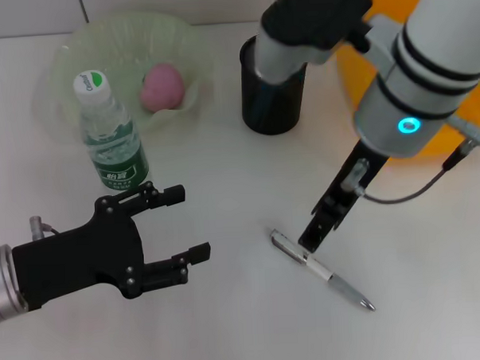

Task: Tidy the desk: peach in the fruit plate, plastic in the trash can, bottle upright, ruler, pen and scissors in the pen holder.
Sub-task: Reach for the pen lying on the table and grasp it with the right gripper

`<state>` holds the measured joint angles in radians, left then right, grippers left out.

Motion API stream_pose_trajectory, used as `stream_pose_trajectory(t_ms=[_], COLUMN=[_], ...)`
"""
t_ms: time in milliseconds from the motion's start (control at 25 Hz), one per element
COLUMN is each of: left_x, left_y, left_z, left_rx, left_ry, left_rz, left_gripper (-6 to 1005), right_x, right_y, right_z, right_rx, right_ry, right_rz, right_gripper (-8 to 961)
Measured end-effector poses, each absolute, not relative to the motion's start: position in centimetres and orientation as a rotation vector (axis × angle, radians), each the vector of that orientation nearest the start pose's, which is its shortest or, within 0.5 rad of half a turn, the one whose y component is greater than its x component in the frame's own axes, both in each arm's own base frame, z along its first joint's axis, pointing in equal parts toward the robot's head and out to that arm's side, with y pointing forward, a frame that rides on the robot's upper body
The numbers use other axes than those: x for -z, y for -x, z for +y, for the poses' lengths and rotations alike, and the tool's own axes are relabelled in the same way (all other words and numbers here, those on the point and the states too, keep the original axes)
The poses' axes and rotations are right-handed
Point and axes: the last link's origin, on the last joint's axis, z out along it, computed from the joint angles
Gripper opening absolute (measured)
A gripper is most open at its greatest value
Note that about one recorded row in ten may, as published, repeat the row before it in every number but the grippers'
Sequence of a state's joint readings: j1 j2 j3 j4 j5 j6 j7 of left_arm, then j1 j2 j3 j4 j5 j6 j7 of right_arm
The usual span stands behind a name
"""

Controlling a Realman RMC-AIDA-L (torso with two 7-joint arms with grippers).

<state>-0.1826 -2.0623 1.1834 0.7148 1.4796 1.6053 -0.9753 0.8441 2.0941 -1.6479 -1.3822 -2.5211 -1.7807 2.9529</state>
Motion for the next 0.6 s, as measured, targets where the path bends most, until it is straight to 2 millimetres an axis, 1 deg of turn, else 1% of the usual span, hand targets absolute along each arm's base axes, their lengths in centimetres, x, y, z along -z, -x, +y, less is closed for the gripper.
stream_pose_trajectory(t_ms=[40, 80, 400, 600], left_x=[1.8, 1.8, 1.9, 1.8], left_y=[27.9, 27.9, 27.9, 28.0], left_z=[24.2, 24.2, 24.1, 24.2], left_rx=[0.915, 0.914, 0.915, 0.906], left_ry=[2.691, 2.691, 2.695, 2.689], left_rz=[-0.23, -0.23, -0.23, -0.224], left_gripper=[800, 800, 800, 800], right_x=[4.8, 4.8, 7.6, 8.9], right_y=[-9.3, -9.3, -10.4, -10.8], right_z=[32.4, 32.4, 32.4, 32.2], right_rx=[0.804, 0.804, 0.848, 0.856], right_ry=[2.672, 2.672, 2.678, 2.686], right_rz=[0.939, 0.939, 0.892, 0.851], right_gripper=[831, 831, 830, 830])
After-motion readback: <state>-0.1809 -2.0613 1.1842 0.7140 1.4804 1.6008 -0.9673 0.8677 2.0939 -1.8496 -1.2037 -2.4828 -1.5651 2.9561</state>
